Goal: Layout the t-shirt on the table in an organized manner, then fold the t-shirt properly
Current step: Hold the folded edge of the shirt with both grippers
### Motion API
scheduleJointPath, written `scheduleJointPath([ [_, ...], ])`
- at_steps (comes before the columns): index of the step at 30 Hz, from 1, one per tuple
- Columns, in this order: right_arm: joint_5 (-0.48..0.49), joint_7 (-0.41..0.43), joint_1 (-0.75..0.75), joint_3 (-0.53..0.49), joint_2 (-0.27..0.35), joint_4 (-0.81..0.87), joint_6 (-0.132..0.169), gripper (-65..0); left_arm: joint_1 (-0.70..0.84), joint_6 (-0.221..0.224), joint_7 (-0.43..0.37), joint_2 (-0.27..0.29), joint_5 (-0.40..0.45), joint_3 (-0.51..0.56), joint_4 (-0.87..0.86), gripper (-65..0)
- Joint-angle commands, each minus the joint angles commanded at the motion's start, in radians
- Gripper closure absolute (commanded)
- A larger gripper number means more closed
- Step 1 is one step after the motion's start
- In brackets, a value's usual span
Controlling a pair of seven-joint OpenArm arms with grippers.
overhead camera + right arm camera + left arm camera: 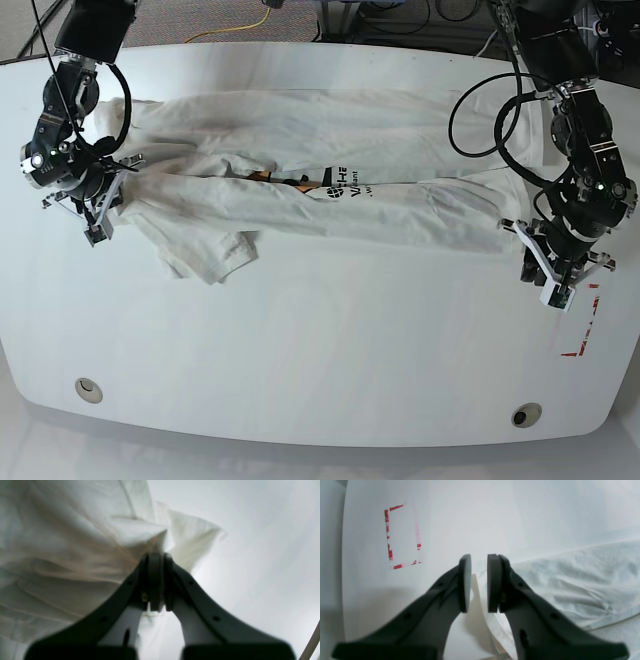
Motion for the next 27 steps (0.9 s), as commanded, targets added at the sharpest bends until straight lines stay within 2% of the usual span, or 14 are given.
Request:
scheduleJointPath([
  [1, 0.000, 0.000, 0.000, 0.000, 0.000, 0.000, 0.000, 0.0, 0.000, 0.000, 0.000, 0.000, 0.000, 0.000, -0.012, -13.2],
  [4, 0.000, 0.000, 0.006, -0.002, 0.000, 0.000, 0.000, 0.0, 0.000, 0.008, -0.003, 0.000, 0.000, -0.005, -0.071, -23.3],
  [6, 0.000, 0.000, 0.006, -0.002, 0.000, -0.002, 0.000, 0.0, 0.000, 0.009, -0.006, 0.003, -0.002, -0.043, -0.118, -34.0],
  [8, 0.000, 0.000, 0.006, -0.002, 0.000, -0.002, 0.000, 0.0, -0.002, 0.009, -0.006, 0.017, -0.002, -0.071, -0.152, -41.4],
  [11, 0.000, 0.000, 0.006, -0.002, 0.000, -0.002, 0.000, 0.0, -0.015, 0.009, -0.006, 0.037, 0.002, -0.078, -0.193, -47.4],
  [15, 0.000, 0.000, 0.006, -0.002, 0.000, -0.002, 0.000, 0.0, -0.043, 0.009, -0.009, 0.043, 0.002, -0.071, -0.262, -47.1],
  [20, 0.000, 0.000, 0.006, -0.003, 0.000, -0.002, 0.000, 0.0, -0.074, 0.009, -0.080, 0.046, 0.002, -0.071, -0.385, -46.9],
  [27, 0.000, 0.000, 0.008, -0.003, 0.000, -0.002, 0.000, 0.0, -0.132, 0.011, -0.110, 0.046, 0.002, -0.071, -0.546, -47.1],
])
